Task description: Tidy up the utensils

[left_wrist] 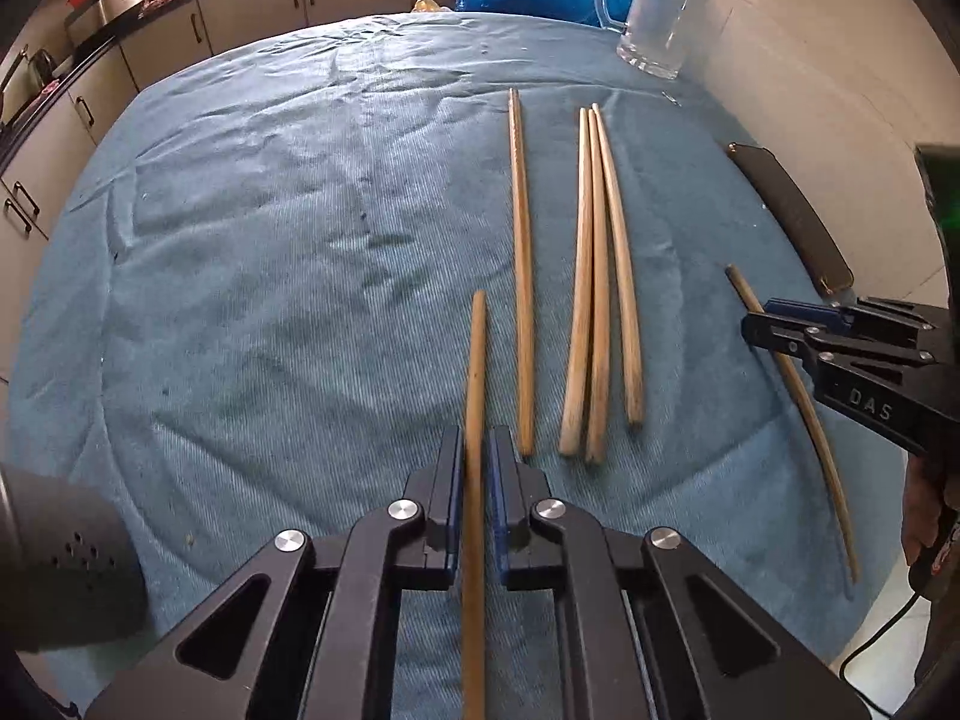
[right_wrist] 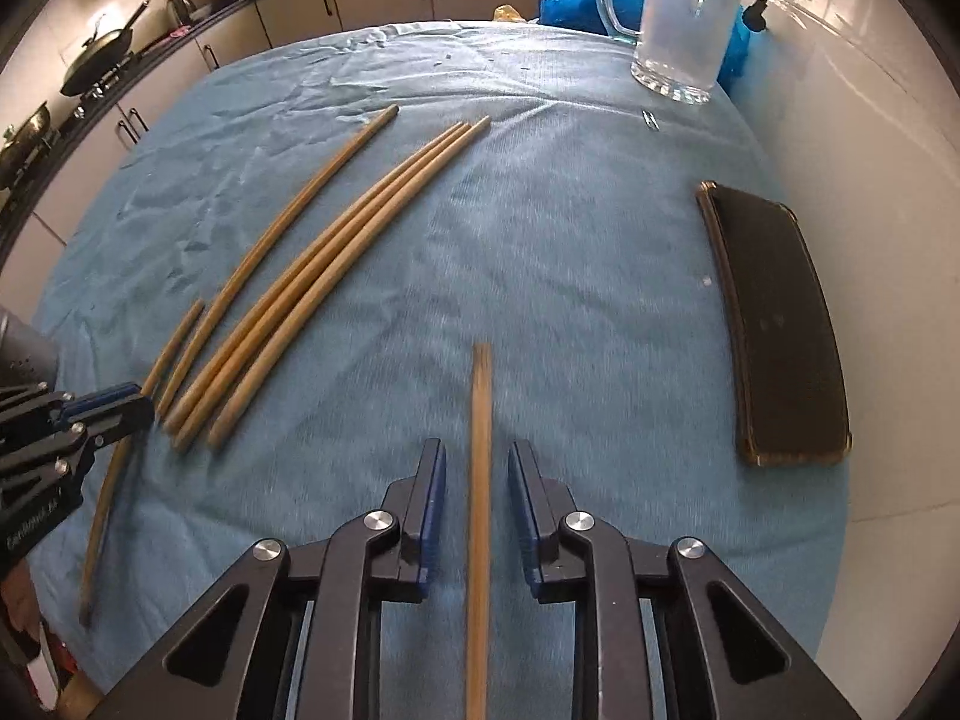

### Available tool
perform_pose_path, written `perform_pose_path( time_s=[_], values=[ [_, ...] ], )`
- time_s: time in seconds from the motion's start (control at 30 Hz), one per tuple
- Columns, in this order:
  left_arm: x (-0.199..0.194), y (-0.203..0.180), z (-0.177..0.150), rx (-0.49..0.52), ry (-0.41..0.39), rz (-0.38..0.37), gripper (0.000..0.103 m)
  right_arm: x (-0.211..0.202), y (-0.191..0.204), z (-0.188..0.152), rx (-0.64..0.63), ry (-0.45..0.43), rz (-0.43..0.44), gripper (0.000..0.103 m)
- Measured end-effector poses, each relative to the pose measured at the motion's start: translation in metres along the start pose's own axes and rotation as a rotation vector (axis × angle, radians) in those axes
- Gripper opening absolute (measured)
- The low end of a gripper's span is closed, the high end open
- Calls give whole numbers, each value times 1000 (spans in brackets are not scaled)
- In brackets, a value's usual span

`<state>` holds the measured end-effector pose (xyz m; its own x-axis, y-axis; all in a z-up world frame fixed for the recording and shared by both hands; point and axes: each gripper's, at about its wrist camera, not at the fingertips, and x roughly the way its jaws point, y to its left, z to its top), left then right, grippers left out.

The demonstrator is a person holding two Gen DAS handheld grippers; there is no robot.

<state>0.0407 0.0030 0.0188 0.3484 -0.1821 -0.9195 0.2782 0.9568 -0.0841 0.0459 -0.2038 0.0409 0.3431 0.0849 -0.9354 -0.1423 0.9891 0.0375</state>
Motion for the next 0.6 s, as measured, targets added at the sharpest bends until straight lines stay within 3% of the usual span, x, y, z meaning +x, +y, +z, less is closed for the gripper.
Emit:
perform_pose_path(
  time_s=[0.1,0.23,0.33,0.6],
  values=[
    [5,-3,6,18,2,10,8,4,6,8,5,21,-18,23],
    [7,-2,7,20,-3,0,8,5,14,9,-4,12,-19,9],
    [2,2,4,-8,-26,-16,6,3,13,6,6,-13,0,7],
    [-70,9,-30,-80,-237,-95,6,-64,18,-17,41,-249,73,7]
  ],
)
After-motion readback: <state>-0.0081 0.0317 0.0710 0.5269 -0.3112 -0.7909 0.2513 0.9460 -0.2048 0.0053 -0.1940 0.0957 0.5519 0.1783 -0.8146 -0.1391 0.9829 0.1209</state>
